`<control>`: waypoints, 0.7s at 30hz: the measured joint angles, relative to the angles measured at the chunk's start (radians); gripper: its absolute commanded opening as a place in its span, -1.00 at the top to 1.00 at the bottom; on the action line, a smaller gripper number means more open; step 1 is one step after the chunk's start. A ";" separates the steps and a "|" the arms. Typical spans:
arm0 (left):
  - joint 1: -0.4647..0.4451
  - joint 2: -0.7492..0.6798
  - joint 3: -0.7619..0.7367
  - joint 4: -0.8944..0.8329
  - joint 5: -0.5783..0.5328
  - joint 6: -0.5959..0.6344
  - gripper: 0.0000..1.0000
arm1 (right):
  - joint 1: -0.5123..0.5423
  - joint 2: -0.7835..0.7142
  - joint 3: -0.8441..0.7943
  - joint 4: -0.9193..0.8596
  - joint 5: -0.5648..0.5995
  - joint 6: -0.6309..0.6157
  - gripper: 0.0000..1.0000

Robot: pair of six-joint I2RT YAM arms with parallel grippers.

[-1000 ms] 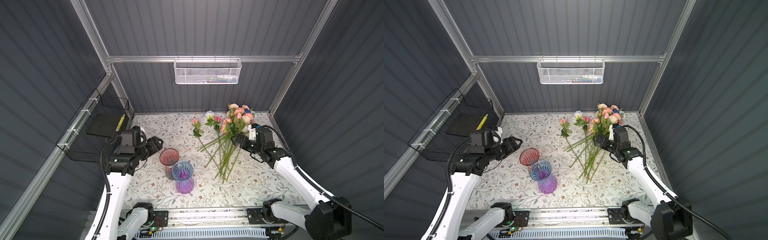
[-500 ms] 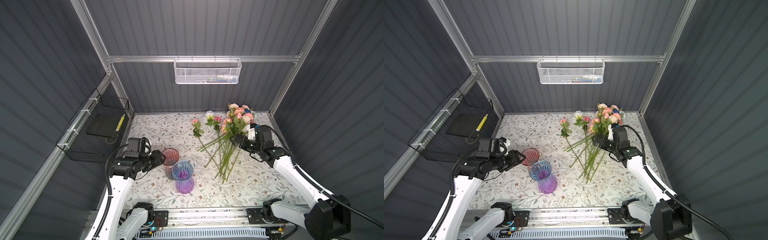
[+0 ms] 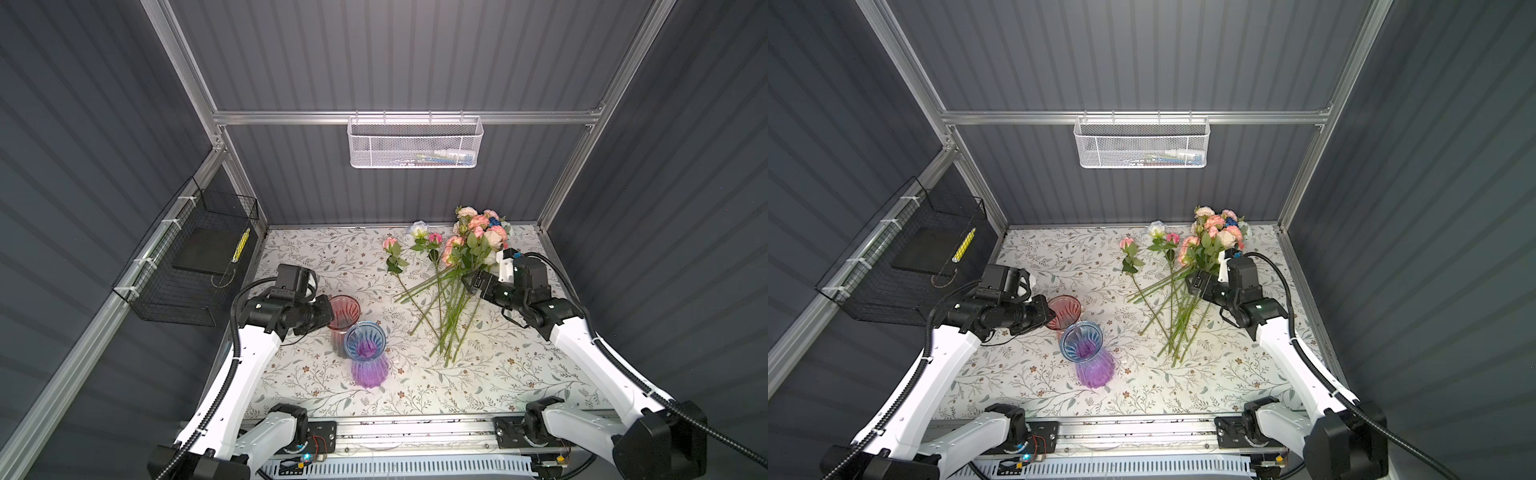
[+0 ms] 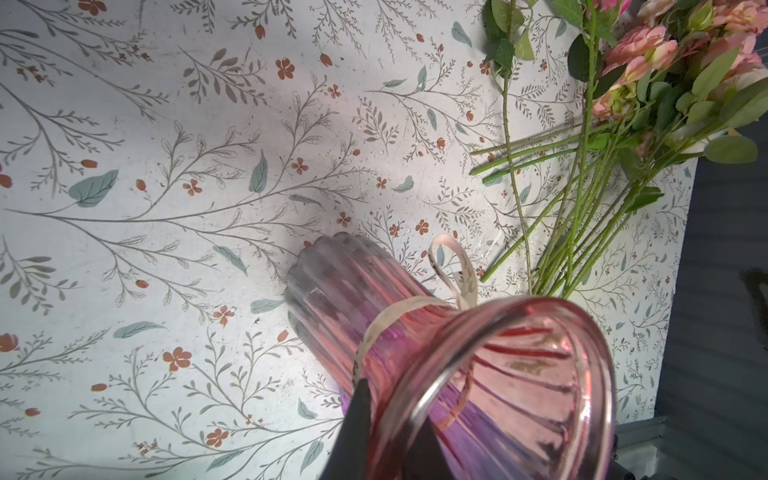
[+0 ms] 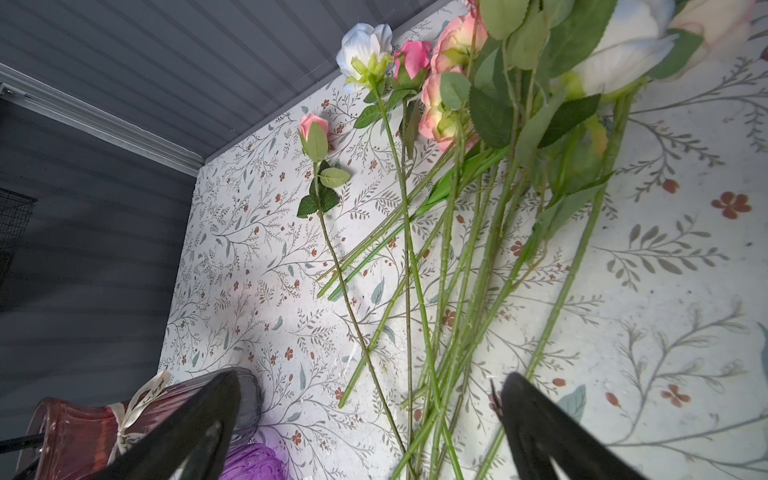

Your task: Arrange the flowers into the vase

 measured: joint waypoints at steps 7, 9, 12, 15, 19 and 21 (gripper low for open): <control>0.000 0.124 0.098 -0.009 -0.016 0.003 1.00 | 0.000 -0.011 -0.007 0.000 0.003 -0.010 -0.98; 0.000 0.171 0.140 -0.009 -0.035 0.010 1.00 | 0.000 -0.011 -0.010 0.001 0.004 -0.013 -0.98; 0.000 0.247 0.211 -0.005 -0.070 0.025 1.00 | 0.000 -0.013 -0.011 -0.001 0.005 -0.018 -0.98; 0.003 0.337 0.294 0.006 -0.094 0.039 1.00 | 0.000 -0.014 -0.011 -0.002 0.008 -0.024 -0.98; 0.035 0.451 0.382 0.057 -0.083 0.047 1.00 | 0.000 -0.014 -0.011 -0.004 0.011 -0.032 -0.98; 0.057 0.499 0.417 0.093 -0.066 0.046 1.00 | 0.000 -0.015 -0.011 -0.006 0.014 -0.036 -0.98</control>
